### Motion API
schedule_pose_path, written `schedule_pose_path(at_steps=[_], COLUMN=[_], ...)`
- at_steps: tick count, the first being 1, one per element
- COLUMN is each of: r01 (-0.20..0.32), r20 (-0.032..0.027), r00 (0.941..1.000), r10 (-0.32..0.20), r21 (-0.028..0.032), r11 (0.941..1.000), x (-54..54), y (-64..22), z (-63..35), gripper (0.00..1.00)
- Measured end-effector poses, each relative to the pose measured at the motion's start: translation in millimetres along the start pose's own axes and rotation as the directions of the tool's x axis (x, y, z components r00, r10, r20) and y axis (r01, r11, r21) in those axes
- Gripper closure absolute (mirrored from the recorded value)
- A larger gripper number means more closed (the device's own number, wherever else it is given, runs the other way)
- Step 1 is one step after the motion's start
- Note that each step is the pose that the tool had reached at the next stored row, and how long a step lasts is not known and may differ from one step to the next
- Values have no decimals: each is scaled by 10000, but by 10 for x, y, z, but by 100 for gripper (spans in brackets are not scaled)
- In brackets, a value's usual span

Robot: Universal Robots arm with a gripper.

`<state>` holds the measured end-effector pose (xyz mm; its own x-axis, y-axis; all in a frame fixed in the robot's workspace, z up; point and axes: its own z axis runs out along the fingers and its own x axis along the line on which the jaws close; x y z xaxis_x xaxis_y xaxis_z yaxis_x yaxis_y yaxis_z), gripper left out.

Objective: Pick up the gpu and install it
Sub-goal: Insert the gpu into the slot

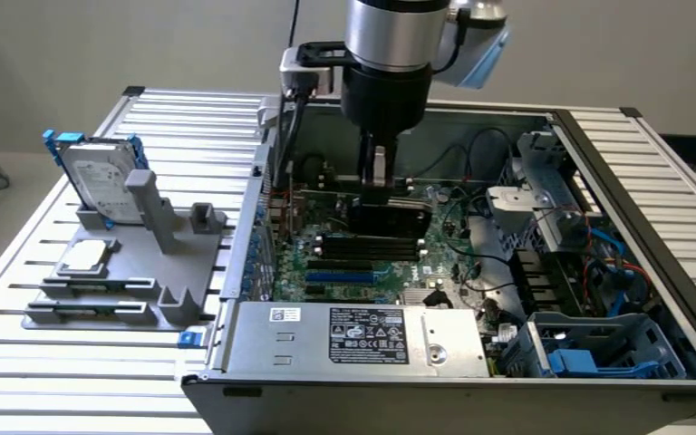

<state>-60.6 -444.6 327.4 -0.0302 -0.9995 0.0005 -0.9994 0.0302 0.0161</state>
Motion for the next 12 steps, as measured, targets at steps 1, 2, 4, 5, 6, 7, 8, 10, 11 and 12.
schedule_pose_path(at_steps=[1, 2, 4, 5, 6, 7, 8, 10, 11, 12], r01=[21, 51, 125, 167, 216, 265, 317, 453, 521, 570], r20=[0, 0, 8, 13, 17, 22, 26, 35, 33, 34], r00=[10000, 10000, 9999, 9999, 9998, 9996, 9995, 9990, 9986, 9984], r10=[-21, -51, -125, -167, -216, -265, -317, -453, -521, -570], r21=[1, 1, 1, 1, 1, 1, 0, 1, 0, 1], r11=[10000, 10000, 9999, 9999, 9998, 9996, 9995, 9990, 9986, 9984], x=[11, 27, 62, 78, 92, 102, 109, 117, 118, 118], y=[10, 15, 21, 23, 24, 25, 27, 36, 46, 62], z=[3, 6, 14, 19, 26, 36, 49, 78, 92, 108], gripper=[74, 74, 74, 74, 74, 74, 74, 74, 74, 74])
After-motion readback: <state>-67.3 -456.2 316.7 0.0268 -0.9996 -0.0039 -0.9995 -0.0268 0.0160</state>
